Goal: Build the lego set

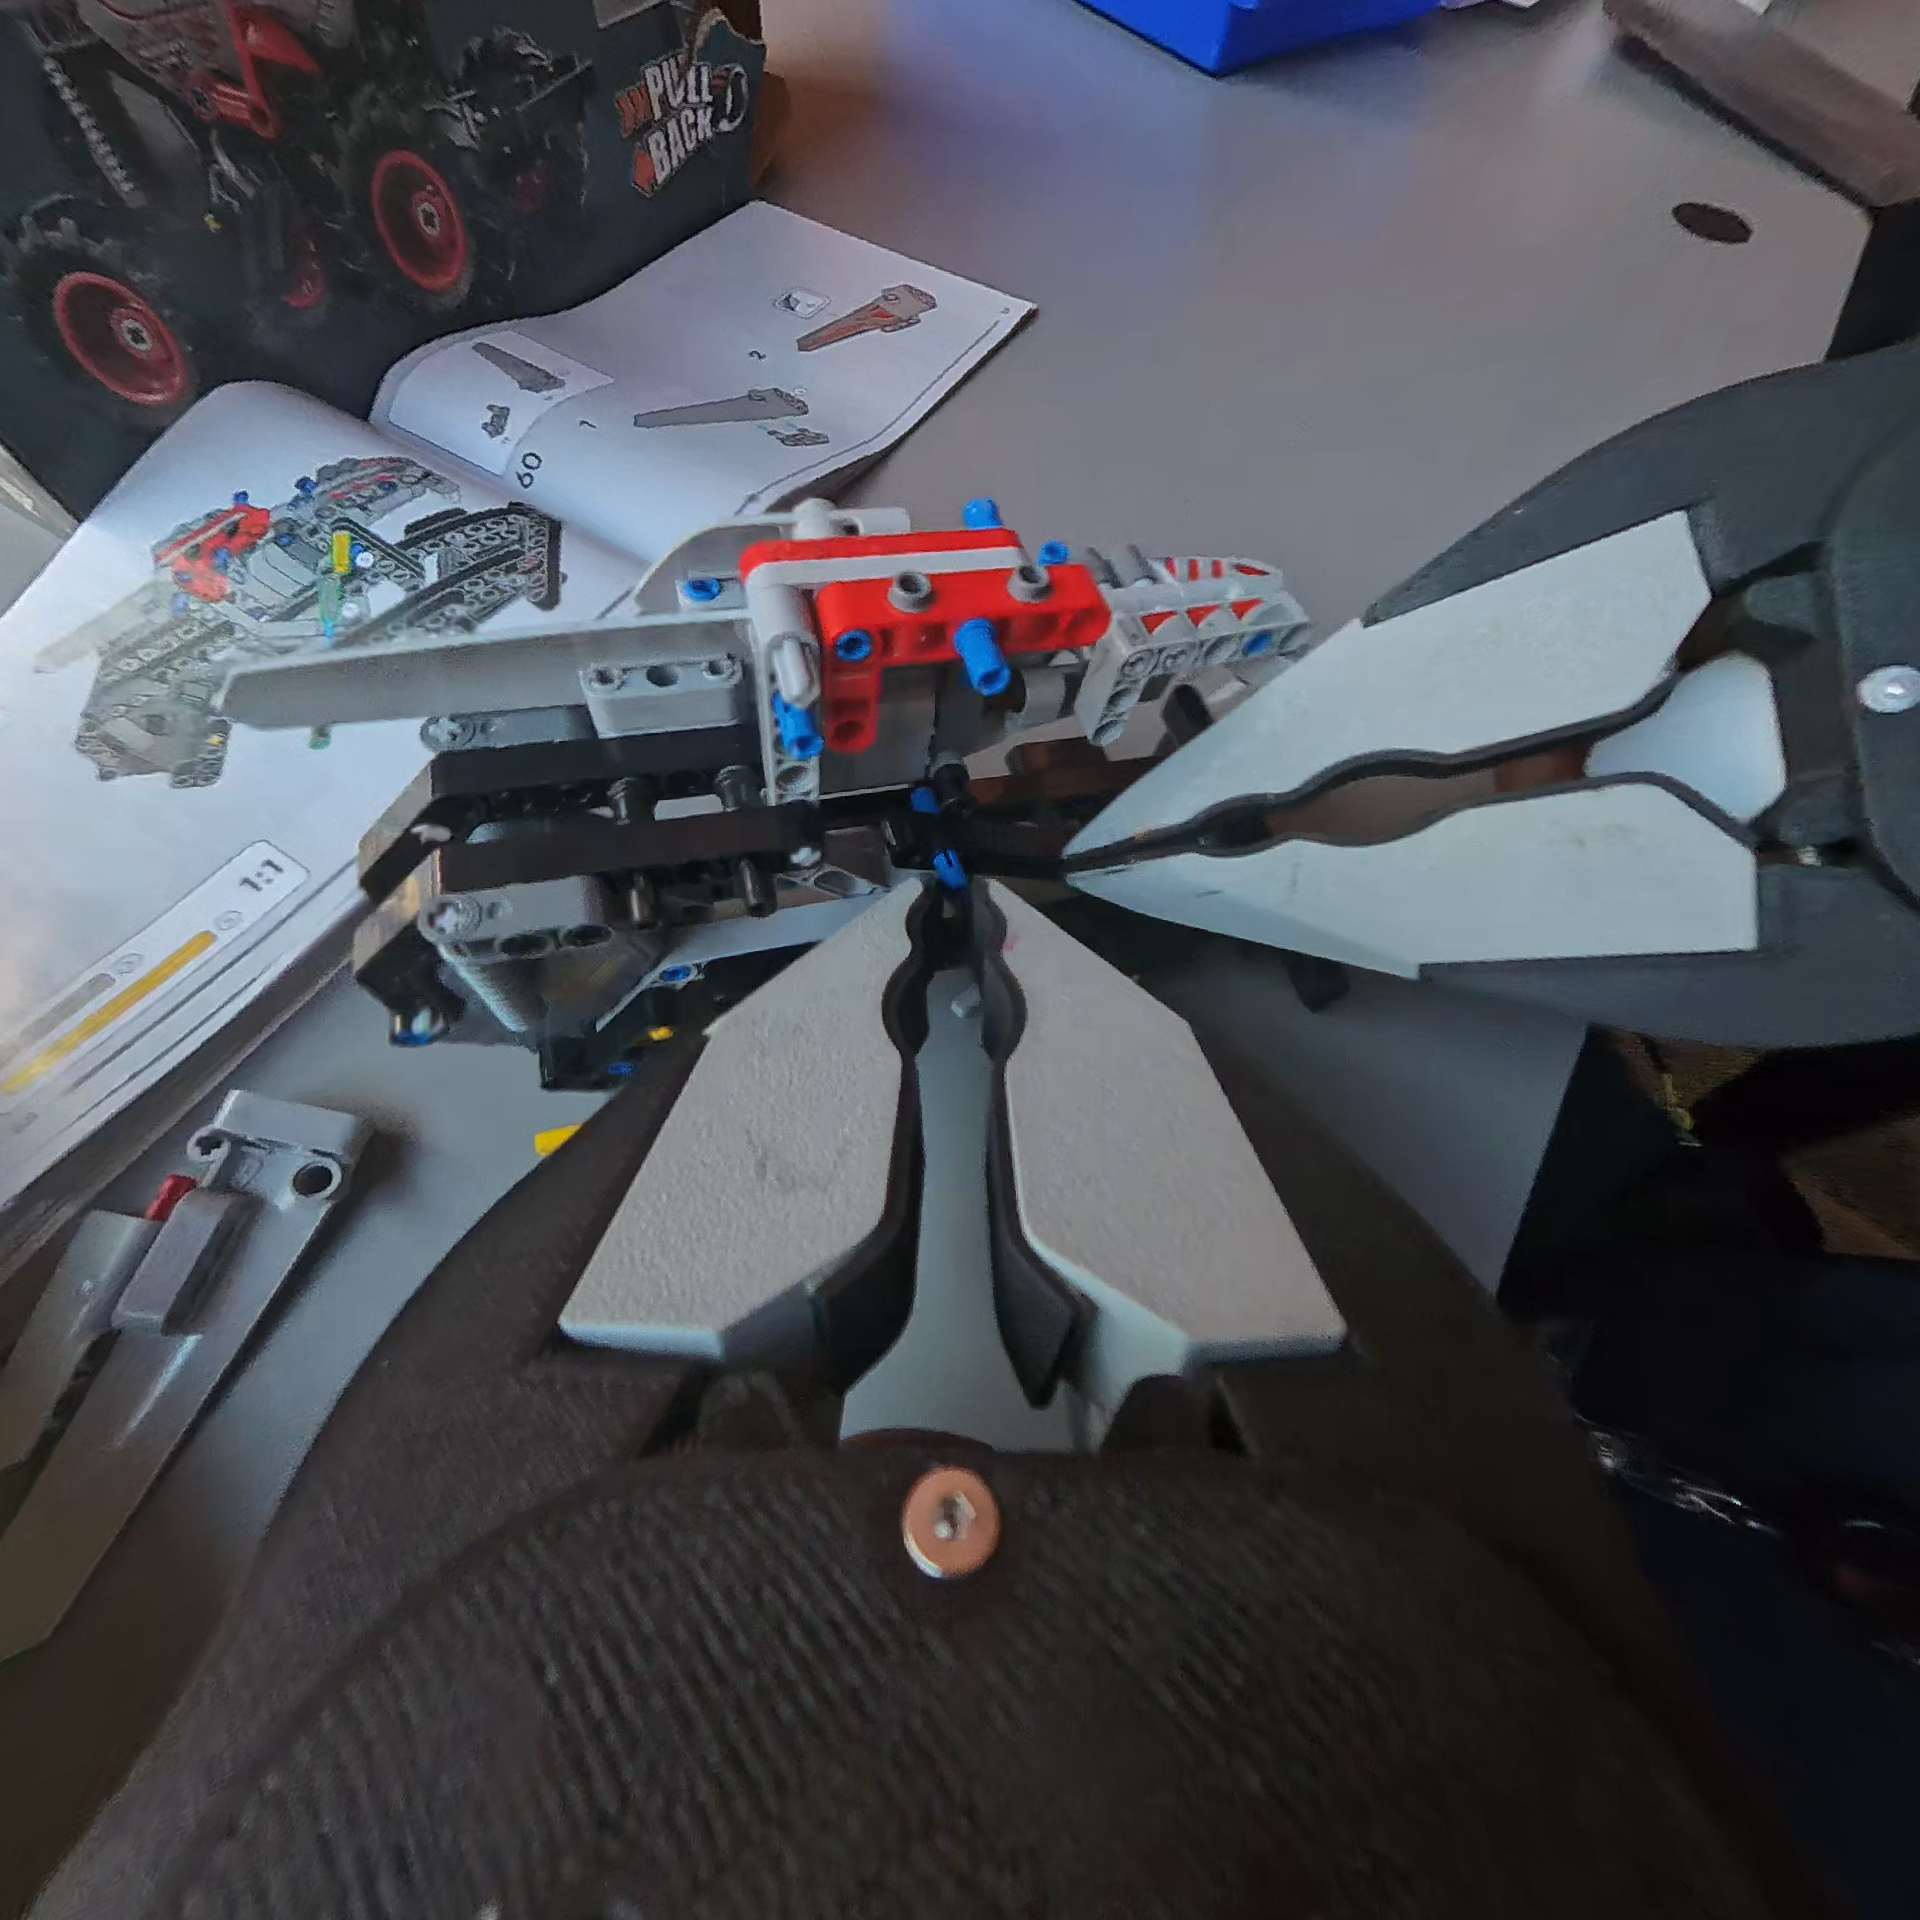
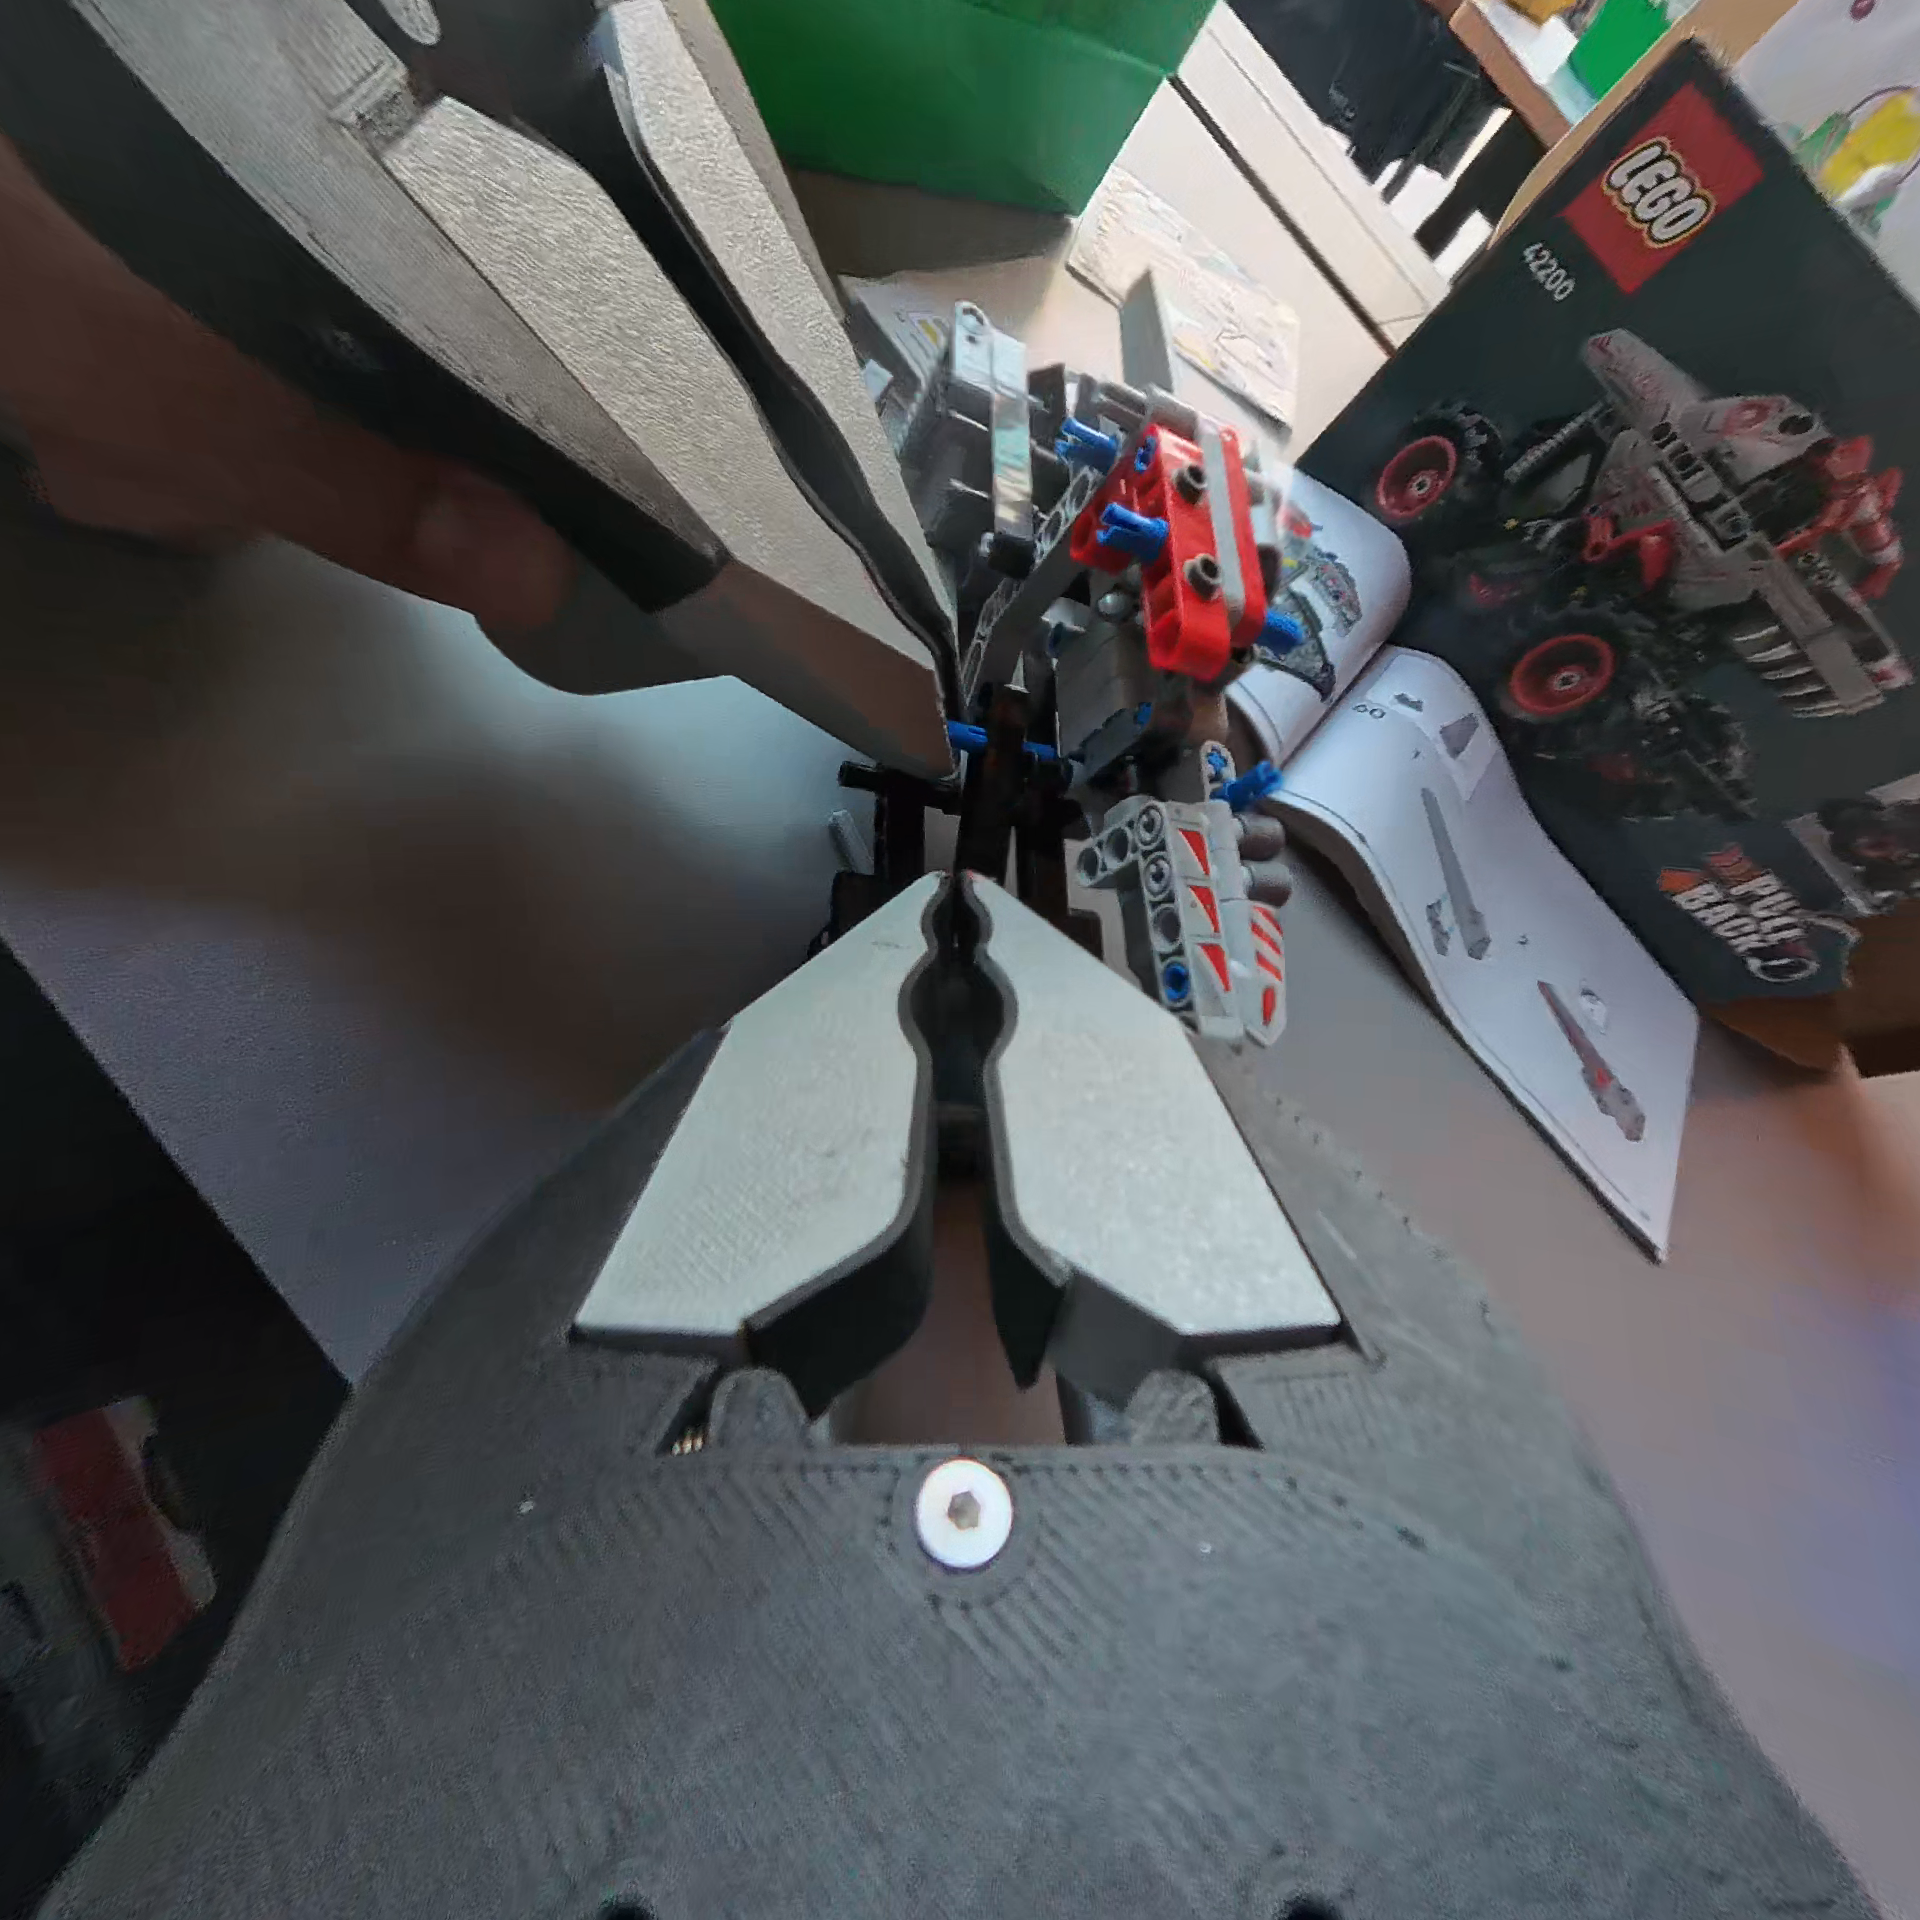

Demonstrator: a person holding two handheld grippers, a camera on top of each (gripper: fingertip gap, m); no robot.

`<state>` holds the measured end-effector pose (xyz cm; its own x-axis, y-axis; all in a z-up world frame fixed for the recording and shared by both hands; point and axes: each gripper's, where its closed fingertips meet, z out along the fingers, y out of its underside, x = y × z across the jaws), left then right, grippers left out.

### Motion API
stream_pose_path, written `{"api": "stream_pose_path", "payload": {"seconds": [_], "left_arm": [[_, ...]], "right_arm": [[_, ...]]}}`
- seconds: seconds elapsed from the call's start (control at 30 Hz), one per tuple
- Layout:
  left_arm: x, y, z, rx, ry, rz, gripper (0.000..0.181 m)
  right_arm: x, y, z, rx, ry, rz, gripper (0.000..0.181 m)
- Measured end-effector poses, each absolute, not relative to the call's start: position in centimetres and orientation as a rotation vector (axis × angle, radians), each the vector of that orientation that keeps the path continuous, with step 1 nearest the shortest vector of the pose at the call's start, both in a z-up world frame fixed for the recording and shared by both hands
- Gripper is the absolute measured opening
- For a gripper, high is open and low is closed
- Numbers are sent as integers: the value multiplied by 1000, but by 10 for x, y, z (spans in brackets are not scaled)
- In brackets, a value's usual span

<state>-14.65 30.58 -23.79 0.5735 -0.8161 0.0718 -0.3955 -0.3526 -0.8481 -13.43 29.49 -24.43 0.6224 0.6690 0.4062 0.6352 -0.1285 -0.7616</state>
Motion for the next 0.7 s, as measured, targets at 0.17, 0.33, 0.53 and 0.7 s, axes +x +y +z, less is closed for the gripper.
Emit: {"api": "stream_pose_path", "payload": {"seconds": [0.17,0.33,0.53,0.7], "left_arm": [[-148,306,-235,-1960,948,-661,3],[-148,308,-235,-1985,906,-718,10],[-149,308,-233,-1987,868,-738,8],[-147,307,-233,-2000,859,-764,15]], "right_arm": [[-132,295,-245,-1842,-1043,100,0],[-133,294,-246,-1838,-1054,123,0],[-133,294,-246,-1841,-1060,155,0],[-133,294,-245,-1808,-1089,120,0]]}}
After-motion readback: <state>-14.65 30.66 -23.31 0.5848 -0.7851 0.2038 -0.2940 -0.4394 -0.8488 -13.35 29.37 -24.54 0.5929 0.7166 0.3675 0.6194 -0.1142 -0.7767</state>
